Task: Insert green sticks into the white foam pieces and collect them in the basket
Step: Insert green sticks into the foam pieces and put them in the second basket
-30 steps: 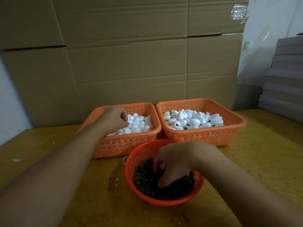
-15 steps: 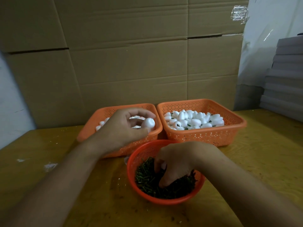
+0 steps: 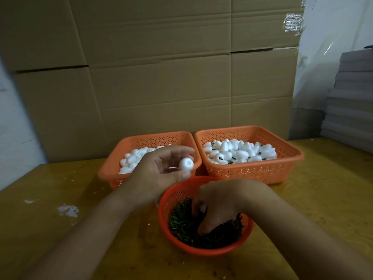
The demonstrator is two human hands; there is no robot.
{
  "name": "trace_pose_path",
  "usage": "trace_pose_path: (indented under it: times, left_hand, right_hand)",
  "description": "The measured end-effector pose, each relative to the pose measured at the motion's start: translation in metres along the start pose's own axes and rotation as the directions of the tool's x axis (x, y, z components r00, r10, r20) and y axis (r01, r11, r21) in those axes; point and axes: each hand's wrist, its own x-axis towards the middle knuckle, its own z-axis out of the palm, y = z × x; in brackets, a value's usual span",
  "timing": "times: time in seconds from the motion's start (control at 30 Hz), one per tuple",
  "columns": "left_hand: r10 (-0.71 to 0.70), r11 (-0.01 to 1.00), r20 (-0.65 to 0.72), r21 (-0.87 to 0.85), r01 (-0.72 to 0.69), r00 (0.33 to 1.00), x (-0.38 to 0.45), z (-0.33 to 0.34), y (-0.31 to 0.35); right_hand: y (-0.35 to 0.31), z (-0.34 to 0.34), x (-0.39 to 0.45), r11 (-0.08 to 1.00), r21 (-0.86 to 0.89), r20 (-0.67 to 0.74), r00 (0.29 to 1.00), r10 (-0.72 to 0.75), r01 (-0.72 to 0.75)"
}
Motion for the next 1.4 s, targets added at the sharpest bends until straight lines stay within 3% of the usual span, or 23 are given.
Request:
trace_pose_path:
  times: [0.2,0.43,0.57,0.7,0.77,0.87,0.93,1.03,1.27,1.4]
  left_hand:
    - [-0.237,0.846,0.044,-0.482,0.228,0.971,0.002,0.009,0.007]
    - [-0.403,0.715,0.112,-0.581,0.388,0.909,0.003,0.015,0.01]
    - [-0.406,0.7,0.13,-0.592,0.399,0.905,0.003,0.015,0.011]
    - [-0.31,0.769,0.08,-0.565,0.299,0.948,0.001,0.013,0.008]
    - [-0.249,0.846,0.015,-0.483,0.225,0.968,0.0,0.012,0.007]
    - [-0.098,0.972,-0.093,-0.221,0.075,0.991,0.0,0.011,0.007]
    - [0.013,0.994,-0.124,-0.109,-0.027,0.992,-0.001,0.01,0.007]
    - [0.111,0.989,-0.107,-0.083,-0.12,0.988,-0.001,0.01,0.007]
    - [0.091,0.99,-0.094,-0.103,-0.101,0.991,-0.001,0.009,0.007]
    - [0.061,0.99,-0.101,-0.12,-0.073,0.993,0.0,0.005,0.004]
  right_hand:
    - [0.0,0.001,0.001,1.0,0.001,0.006,1.0,-0.001,0.001]
    - [-0.002,-0.001,0.001,1.0,-0.012,0.003,1.0,0.003,-0.003]
    - [-0.002,-0.001,0.0,1.0,-0.012,0.012,1.0,0.002,-0.002]
    - [-0.001,0.0,0.001,1.0,-0.021,-0.007,1.0,-0.017,0.017]
    - [0.0,0.0,0.004,0.999,-0.028,-0.044,0.998,-0.037,0.036]
    - [0.002,0.001,0.008,0.998,-0.028,-0.164,0.984,-0.063,0.06]
    - [0.003,0.002,0.011,0.997,-0.034,-0.235,0.969,-0.072,0.066]
    - [0.006,0.004,0.012,0.996,-0.04,-0.271,0.959,-0.087,0.079]
    - [0.013,0.002,0.013,0.992,-0.001,-0.356,0.927,-0.115,0.123]
    - [0.013,-0.005,0.008,0.965,0.16,-0.358,0.924,-0.138,0.206]
